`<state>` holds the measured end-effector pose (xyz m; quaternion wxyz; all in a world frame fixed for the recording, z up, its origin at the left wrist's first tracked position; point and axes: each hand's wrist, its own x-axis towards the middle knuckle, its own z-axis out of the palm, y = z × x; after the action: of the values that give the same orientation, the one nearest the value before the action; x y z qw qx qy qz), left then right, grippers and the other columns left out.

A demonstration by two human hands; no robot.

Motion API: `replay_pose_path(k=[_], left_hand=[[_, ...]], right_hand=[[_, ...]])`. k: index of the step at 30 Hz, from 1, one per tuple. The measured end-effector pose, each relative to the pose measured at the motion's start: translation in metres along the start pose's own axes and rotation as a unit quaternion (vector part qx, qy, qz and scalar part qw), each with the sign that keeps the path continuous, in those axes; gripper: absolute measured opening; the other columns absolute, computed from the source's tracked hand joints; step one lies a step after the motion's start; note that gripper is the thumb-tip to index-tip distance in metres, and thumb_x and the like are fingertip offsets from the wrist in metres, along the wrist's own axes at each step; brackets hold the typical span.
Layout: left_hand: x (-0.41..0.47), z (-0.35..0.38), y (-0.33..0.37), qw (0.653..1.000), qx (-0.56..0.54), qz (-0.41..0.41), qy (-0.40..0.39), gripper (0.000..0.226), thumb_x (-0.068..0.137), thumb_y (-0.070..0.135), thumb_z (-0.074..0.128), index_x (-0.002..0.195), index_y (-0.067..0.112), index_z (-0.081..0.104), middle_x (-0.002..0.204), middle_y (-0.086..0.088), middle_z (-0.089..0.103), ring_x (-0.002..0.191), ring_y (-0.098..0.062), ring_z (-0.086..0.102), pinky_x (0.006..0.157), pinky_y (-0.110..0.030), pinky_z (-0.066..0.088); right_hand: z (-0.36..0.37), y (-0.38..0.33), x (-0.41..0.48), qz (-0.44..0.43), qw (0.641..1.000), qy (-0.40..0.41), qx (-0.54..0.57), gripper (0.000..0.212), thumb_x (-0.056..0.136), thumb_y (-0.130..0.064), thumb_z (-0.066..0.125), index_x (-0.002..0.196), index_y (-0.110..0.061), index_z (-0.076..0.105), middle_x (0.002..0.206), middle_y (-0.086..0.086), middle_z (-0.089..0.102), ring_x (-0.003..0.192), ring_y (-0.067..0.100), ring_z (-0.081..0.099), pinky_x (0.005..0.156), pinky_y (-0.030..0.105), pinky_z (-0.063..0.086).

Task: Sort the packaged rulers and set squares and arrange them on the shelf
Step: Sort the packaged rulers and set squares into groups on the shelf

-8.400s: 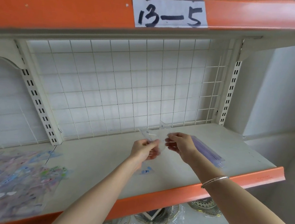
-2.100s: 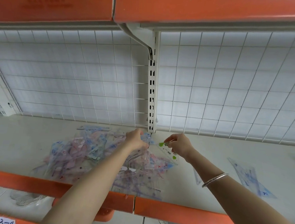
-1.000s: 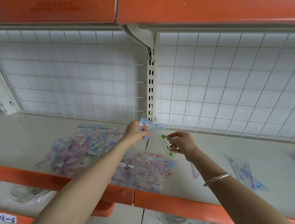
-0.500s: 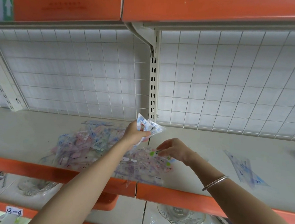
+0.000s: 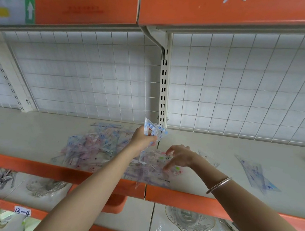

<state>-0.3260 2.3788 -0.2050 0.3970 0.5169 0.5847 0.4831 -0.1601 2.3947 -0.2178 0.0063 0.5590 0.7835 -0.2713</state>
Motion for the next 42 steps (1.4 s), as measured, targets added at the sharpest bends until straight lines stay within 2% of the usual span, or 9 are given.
replay_pose_path(k=[5, 8, 11, 16, 21, 28, 32, 36, 42], left_hand=[[-0.004, 0.000, 0.004, 1.000, -0.002, 0.000, 0.010, 0.025, 0.085, -0.008, 0.057, 0.104, 0.010, 0.057, 0.088, -0.004, 0.065, 0.074, -0.014, 0.062, 0.063, -0.020, 0.054], [-0.005, 0.000, 0.004, 1.000, -0.013, -0.009, 0.013, 0.025, 0.086, -0.008, 0.058, 0.101, 0.011, 0.056, 0.091, -0.006, 0.065, 0.077, -0.018, 0.062, 0.074, -0.028, 0.056], [-0.004, 0.001, 0.004, 1.000, -0.009, -0.015, 0.016, 0.025, 0.086, -0.006, 0.059, 0.106, 0.010, 0.056, 0.098, -0.007, 0.065, 0.085, -0.020, 0.062, 0.072, -0.026, 0.056], [0.000, 0.002, 0.002, 0.997, -0.046, -0.031, 0.046, 0.026, 0.087, -0.006, 0.059, 0.113, 0.000, 0.059, 0.100, -0.012, 0.064, 0.083, -0.019, 0.062, 0.068, -0.021, 0.055], [0.005, 0.008, 0.008, 0.991, -0.103, -0.047, 0.065, 0.024, 0.091, -0.007, 0.055, 0.111, 0.005, 0.058, 0.103, -0.011, 0.062, 0.096, -0.025, 0.062, 0.076, -0.033, 0.056], [0.002, 0.043, 0.021, 0.974, -0.191, -0.119, -0.026, 0.033, 0.093, -0.007, 0.051, 0.125, -0.001, 0.050, 0.104, -0.012, 0.066, 0.078, -0.026, 0.068, 0.064, -0.032, 0.059], [-0.004, 0.067, 0.030, 0.961, -0.217, -0.147, -0.090, 0.029, 0.094, -0.005, 0.046, 0.121, 0.002, 0.052, 0.120, -0.020, 0.060, 0.086, -0.031, 0.067, 0.075, -0.043, 0.059], [-0.009, 0.080, 0.037, 0.929, -0.298, -0.181, -0.126, 0.027, 0.095, -0.003, 0.039, 0.116, 0.003, 0.053, 0.120, -0.024, 0.060, 0.087, -0.035, 0.067, 0.072, -0.045, 0.059], [-0.015, 0.099, 0.037, 0.956, -0.230, -0.123, -0.137, 0.019, 0.085, 0.000, 0.066, 0.103, 0.006, 0.064, 0.102, -0.018, 0.069, 0.085, -0.031, 0.070, 0.075, -0.035, 0.059]], right_hand=[[0.001, -0.003, 0.008, 0.030, 0.999, -0.016, -0.026, 0.078, 0.049, -0.052, 0.084, 0.113, -0.014, 0.061, 0.125, 0.004, 0.058, 0.126, 0.033, 0.042, 0.108, 0.055, 0.025], [-0.002, -0.001, 0.005, 0.041, 0.999, -0.002, 0.029, 0.079, 0.052, -0.041, 0.088, 0.118, -0.007, 0.060, 0.125, 0.006, 0.060, 0.117, 0.030, 0.052, 0.102, 0.043, 0.040], [-0.002, 0.003, 0.001, 0.035, 0.993, 0.025, 0.110, 0.070, 0.061, -0.023, 0.087, 0.120, 0.003, 0.059, 0.112, 0.010, 0.062, 0.102, 0.024, 0.057, 0.083, 0.026, 0.045], [-0.010, 0.009, 0.001, 0.039, 0.974, 0.092, 0.202, 0.035, 0.057, -0.012, 0.089, 0.082, 0.000, 0.066, 0.081, 0.010, 0.062, 0.079, 0.023, 0.059, 0.076, 0.036, 0.053], [-0.031, 0.023, -0.004, 0.044, 0.921, 0.183, 0.341, 0.034, 0.061, -0.009, 0.086, 0.087, -0.001, 0.067, 0.091, 0.015, 0.069, 0.086, 0.029, 0.067, 0.084, 0.041, 0.056], [-0.053, 0.026, -0.023, -0.006, 0.845, 0.236, 0.479, 0.042, 0.062, -0.005, 0.086, 0.096, -0.003, 0.060, 0.080, 0.011, 0.067, 0.063, 0.023, 0.065, 0.058, 0.034, 0.057], [-0.052, 0.030, -0.028, -0.007, 0.833, 0.270, 0.483, 0.049, 0.066, -0.008, 0.085, 0.103, -0.008, 0.054, 0.085, 0.017, 0.066, 0.066, 0.029, 0.064, 0.063, 0.046, 0.056], [-0.050, 0.040, -0.031, -0.007, 0.818, 0.289, 0.497, 0.042, 0.075, -0.010, 0.078, 0.111, -0.006, 0.057, 0.087, 0.012, 0.065, 0.064, 0.022, 0.063, 0.051, 0.034, 0.052], [-0.049, 0.053, -0.034, -0.013, 0.818, 0.284, 0.500, 0.052, 0.081, -0.009, 0.073, 0.129, -0.010, 0.053, 0.070, 0.004, 0.049, 0.058, 0.021, 0.051, 0.047, 0.031, 0.046]])
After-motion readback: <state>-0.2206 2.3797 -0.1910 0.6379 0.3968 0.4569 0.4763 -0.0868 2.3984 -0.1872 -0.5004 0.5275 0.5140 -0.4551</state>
